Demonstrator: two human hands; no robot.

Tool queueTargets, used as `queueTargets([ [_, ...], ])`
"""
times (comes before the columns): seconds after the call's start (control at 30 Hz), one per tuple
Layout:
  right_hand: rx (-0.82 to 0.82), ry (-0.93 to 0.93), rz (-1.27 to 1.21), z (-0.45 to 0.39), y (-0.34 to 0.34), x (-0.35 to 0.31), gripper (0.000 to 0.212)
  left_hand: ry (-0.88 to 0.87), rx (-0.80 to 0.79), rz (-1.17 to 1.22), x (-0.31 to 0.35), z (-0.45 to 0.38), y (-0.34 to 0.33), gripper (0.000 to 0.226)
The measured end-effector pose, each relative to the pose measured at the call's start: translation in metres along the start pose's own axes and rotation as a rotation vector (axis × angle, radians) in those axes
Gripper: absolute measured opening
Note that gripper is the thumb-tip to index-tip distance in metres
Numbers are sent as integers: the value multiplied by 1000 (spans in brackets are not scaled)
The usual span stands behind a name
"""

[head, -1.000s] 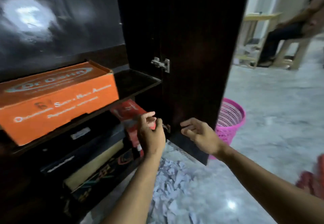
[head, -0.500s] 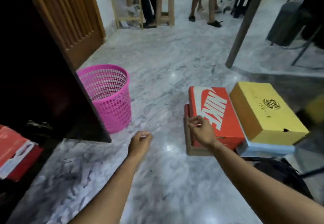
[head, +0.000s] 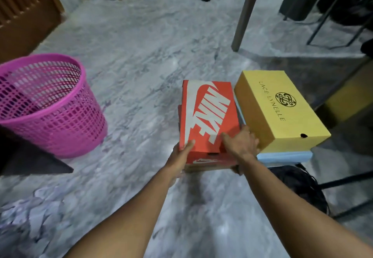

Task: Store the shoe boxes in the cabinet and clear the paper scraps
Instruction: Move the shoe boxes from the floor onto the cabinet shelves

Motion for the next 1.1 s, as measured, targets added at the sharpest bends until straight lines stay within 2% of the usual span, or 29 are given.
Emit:
queueTargets([
  [0.1, -62, -22, -16, 2, -12, 6, 78, -32, 111, 156, -8, -6, 30, 55],
  [0.2, -128, -23, -124, 2, -27, 15, 48, -40, 104, 206, -17, -8, 64, 58],
  [0.23, -163, -31, -206, 2, -32, 17, 49, -41, 97, 211, -20, -3, 75, 53],
  [0.33, -344, -65, -537, 9, -47, 11, 74, -27, 73, 218, -30, 19, 107, 40],
  [0.43, -511, -28, -748, 18, -58, -5, 91, -18, 58, 245, -38, 52, 140, 41],
  [0.47, -539, -12, -760, 22, -61, -9, 97, -14, 60, 243, -41, 62, 152, 42],
  [0.53, -570, 78, -779, 39, -62, -27, 93, -19, 57, 236, -45, 85, 175, 47],
  [0.67, -616, 201, -805, 84, -59, -65, 63, -49, 40, 218, -42, 134, 217, 74],
  [0.73, -698, 248, -808, 111, -59, -89, 49, -119, 60, 249, -27, 161, 235, 64],
  [0.77, -738, 280, -794, 125, -60, -101, 50, -157, 77, 250, -16, 174, 244, 62],
  [0.87, -833, 399, -756, 170, -57, -141, 73, -303, 123, 292, 18, 213, 270, 80],
  [0.93, -918, 499, -700, 207, -57, -169, 79, -401, 172, 315, 42, 245, 289, 69],
  [1.0, -995, 605, -647, 249, -54, -200, 88, -484, 244, 344, 63, 282, 311, 75],
  [1.07, -1084, 720, -606, 295, -49, -232, 81, -545, 303, 317, 76, 322, 337, 87],
  [1.1, -1128, 777, -591, 320, -47, -248, 75, -566, 347, 289, 79, 344, 350, 85],
])
Point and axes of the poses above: each hand's wrist, its own z-axis away from the middle knuckle, its own y-axis out of the back of the hand, x = y × z, the point moved 8 cm from there along -z, towards the middle knuckle, and after that the axes turned 9 degrees about z, right-handed, at the moved point
